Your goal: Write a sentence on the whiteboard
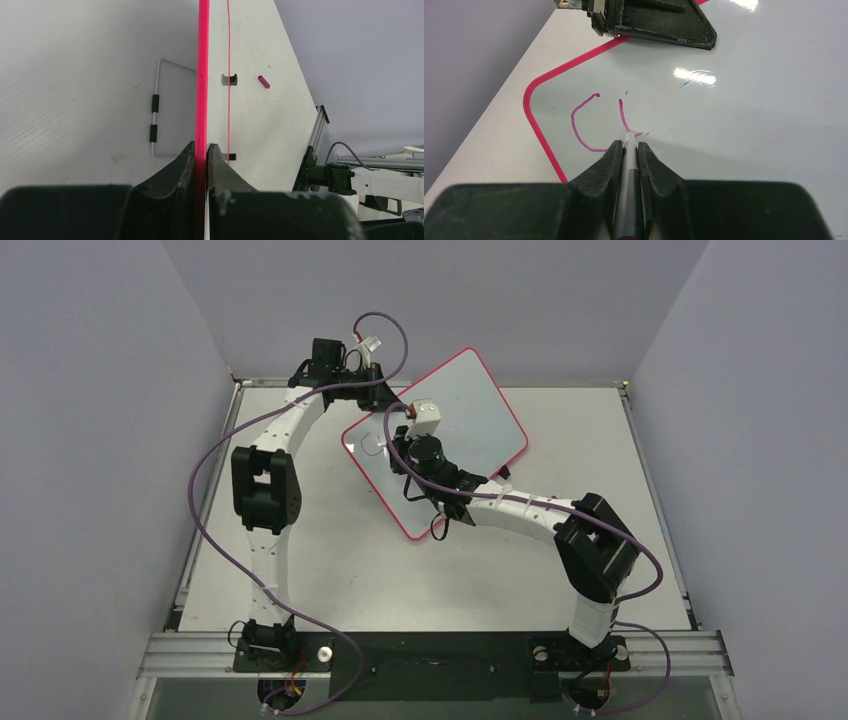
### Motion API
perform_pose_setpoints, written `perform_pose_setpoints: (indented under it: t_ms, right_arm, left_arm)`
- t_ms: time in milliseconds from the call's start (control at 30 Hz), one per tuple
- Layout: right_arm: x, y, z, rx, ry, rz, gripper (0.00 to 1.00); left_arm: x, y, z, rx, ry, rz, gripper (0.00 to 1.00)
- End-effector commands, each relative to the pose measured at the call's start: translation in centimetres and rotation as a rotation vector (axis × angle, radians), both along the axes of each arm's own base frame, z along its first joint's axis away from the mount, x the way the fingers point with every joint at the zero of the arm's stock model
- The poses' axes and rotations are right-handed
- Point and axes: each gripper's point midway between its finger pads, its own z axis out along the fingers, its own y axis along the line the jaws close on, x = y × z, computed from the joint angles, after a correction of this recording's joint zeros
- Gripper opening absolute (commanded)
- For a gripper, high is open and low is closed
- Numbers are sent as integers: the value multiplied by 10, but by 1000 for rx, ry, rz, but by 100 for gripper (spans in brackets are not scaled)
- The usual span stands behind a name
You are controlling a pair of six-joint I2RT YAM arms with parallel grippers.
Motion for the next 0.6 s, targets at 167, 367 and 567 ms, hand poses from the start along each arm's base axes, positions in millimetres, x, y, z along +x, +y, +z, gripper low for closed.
perform_pose_setpoints:
  t_ms: [167,367,567]
  right_arm:
    - [10,-11,7,-20,8,-73,0]
    - [23,-9,22,-9,-6,-90,0]
    - [28,3,28,-9,-13,-58,0]
  left_arm:
    - [-5,-10,13,44,-112,-23,0]
    - [-6,-10,13,41,-110,-25,0]
    - [-5,-10,14,38,-112,-24,0]
